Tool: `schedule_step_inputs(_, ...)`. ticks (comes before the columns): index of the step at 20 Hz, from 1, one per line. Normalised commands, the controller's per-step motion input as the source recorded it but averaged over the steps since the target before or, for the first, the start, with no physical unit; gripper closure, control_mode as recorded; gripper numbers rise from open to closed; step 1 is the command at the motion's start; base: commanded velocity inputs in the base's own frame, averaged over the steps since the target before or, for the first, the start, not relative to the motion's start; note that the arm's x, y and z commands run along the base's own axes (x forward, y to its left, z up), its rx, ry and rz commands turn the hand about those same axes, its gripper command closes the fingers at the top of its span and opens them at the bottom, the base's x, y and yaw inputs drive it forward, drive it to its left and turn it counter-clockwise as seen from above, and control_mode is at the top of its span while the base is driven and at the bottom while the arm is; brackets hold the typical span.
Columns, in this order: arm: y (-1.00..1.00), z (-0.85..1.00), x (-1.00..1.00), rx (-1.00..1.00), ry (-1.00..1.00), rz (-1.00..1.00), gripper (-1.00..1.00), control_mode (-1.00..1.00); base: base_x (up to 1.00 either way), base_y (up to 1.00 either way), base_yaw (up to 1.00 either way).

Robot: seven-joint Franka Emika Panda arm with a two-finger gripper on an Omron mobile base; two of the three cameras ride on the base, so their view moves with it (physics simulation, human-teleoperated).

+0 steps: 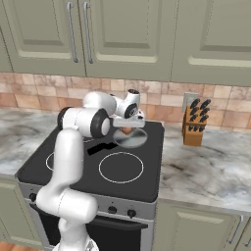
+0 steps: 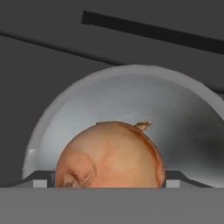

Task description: Place the pan on the rear right burner on the stove. Then place the tomato and the onion in the pan and turn on the rear right burner.

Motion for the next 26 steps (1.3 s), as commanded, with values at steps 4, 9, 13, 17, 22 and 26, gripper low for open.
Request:
schedule_step_inputs(4, -0.07, 0.00, -0.40, 0.00, -0.17, 0.00, -1.00, -1.00, 0.00, 0.00, 0.00)
schedule_step_inputs(9, 0.00, -0.01, -0.33, 0.00, -0.20, 0.00, -1.00, -1.00, 0.00, 0.00, 0.00)
schedule_step_inputs(13, 0.00, 0.00, -0.30, 0.00, -0.33, 0.00, -1.00, -1.00, 0.00, 0.00, 0.00)
schedule_step_inputs(17, 0.00, 0.03, -0.43, 0.00, -0.37, 0.00, -1.00, -1.00, 0.00, 0.00, 0.00)
schedule_step_inputs(22, 0.00, 0.22, -0.55, 0.00, -0.35, 0.00, -1.00, -1.00, 0.00, 0.00, 0.00)
schedule_step_inputs(26, 0.01, 0.62, -0.46, 0.00, -0.20, 0.00, -1.00, -1.00, 0.00, 0.00, 0.00)
